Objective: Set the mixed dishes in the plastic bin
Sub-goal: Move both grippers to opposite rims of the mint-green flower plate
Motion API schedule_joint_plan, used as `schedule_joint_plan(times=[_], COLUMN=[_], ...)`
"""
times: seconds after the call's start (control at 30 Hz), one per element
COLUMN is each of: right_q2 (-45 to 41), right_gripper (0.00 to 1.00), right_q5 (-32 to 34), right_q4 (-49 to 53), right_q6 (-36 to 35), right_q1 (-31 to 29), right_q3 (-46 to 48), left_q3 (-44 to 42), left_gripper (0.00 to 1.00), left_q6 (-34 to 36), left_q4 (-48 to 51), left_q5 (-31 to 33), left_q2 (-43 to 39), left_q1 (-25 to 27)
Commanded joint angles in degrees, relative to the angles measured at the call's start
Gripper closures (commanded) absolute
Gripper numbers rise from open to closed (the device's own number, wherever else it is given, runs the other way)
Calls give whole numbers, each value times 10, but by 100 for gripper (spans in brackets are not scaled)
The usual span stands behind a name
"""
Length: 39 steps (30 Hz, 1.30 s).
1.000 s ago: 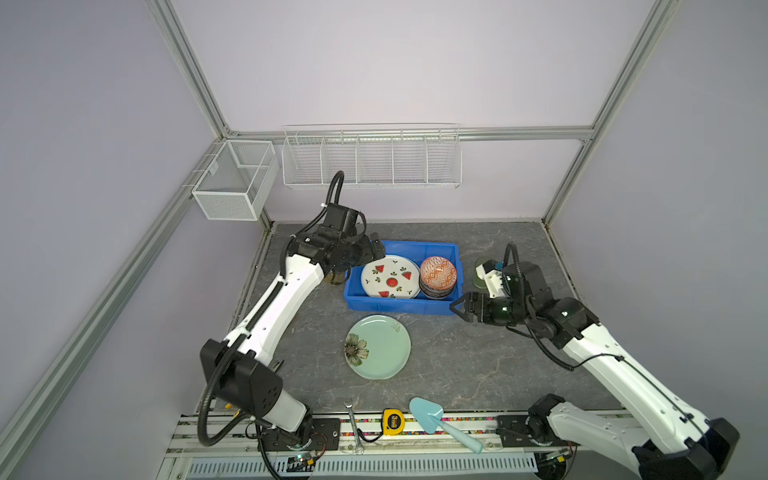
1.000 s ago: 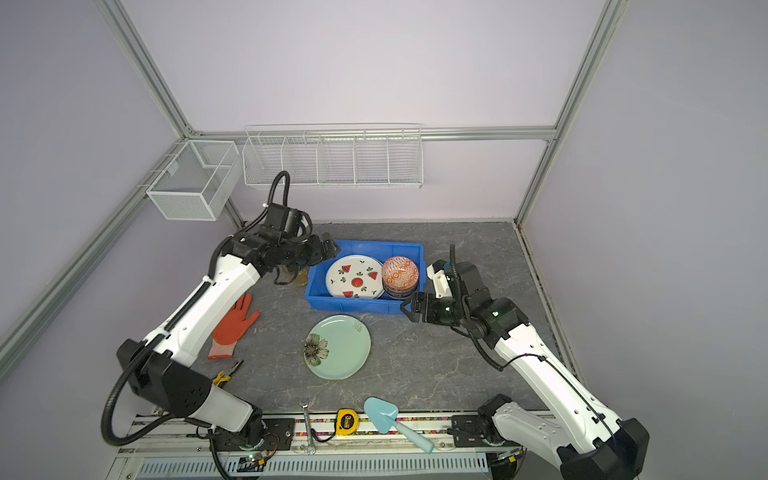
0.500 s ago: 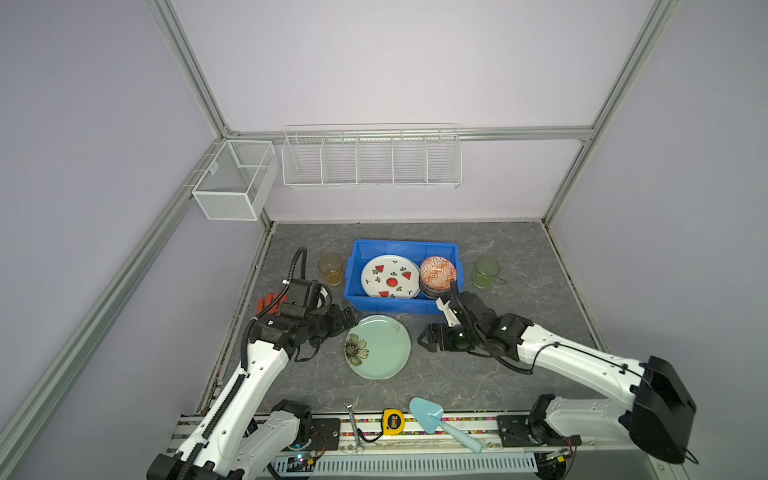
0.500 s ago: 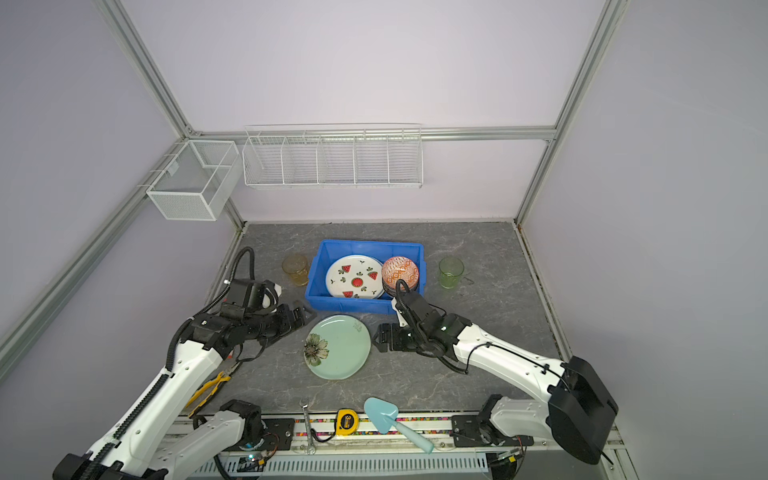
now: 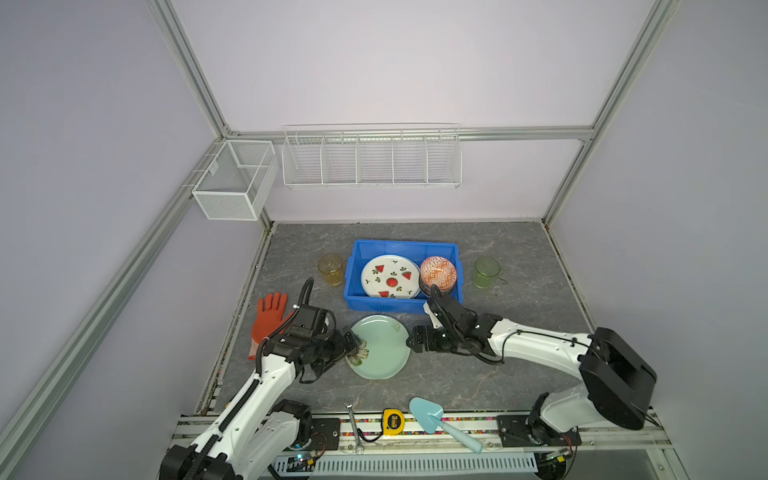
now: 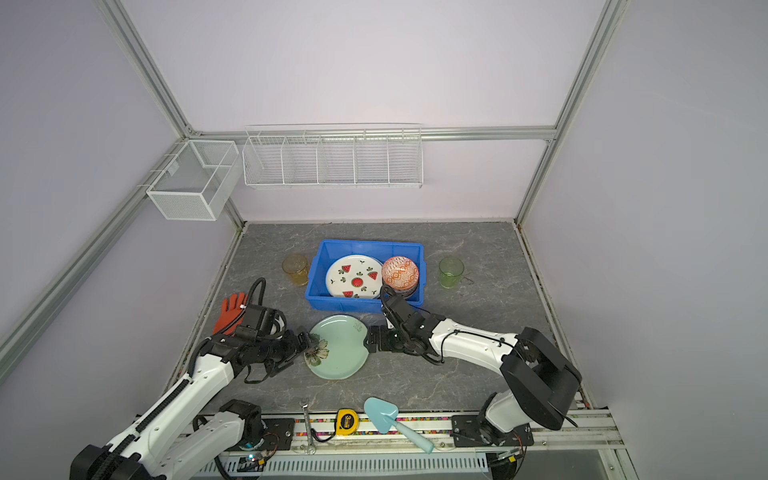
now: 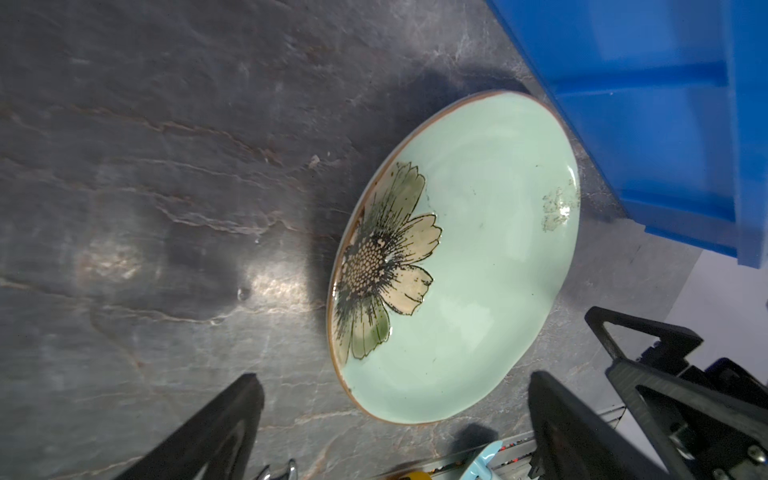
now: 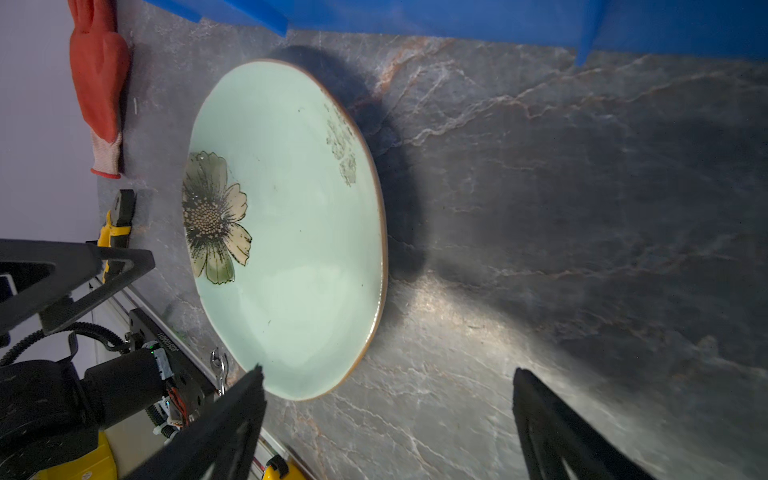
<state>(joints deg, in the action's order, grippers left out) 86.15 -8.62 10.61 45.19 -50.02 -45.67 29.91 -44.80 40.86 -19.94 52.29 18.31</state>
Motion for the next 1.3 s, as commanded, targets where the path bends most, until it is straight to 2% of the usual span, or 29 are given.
schedule_joint_plan(times=[0.0,0.43,0.97,1.27], right_q2=[23,83,138,131], right_gripper=[4,0,11,18], right_q5=[-6,-26,-69,-71], right_q4=[-35,-75,-140,-155], right_q6=[1,-13,-6,-6], right_q1=[-4,-6,-19,-24], right_q3=[-12,-38,-66,-64], left_q3=[-29,-77,-92,-105], left_gripper=[1,0,2,2], left_q6=[-26,-35,-79,-111], left_q4=[-65,-191,-239,-285], left_q5=[-17,-57,-77,-85], left_q2=[5,36,46,49], left_q1=[-3,-4,-3,0])
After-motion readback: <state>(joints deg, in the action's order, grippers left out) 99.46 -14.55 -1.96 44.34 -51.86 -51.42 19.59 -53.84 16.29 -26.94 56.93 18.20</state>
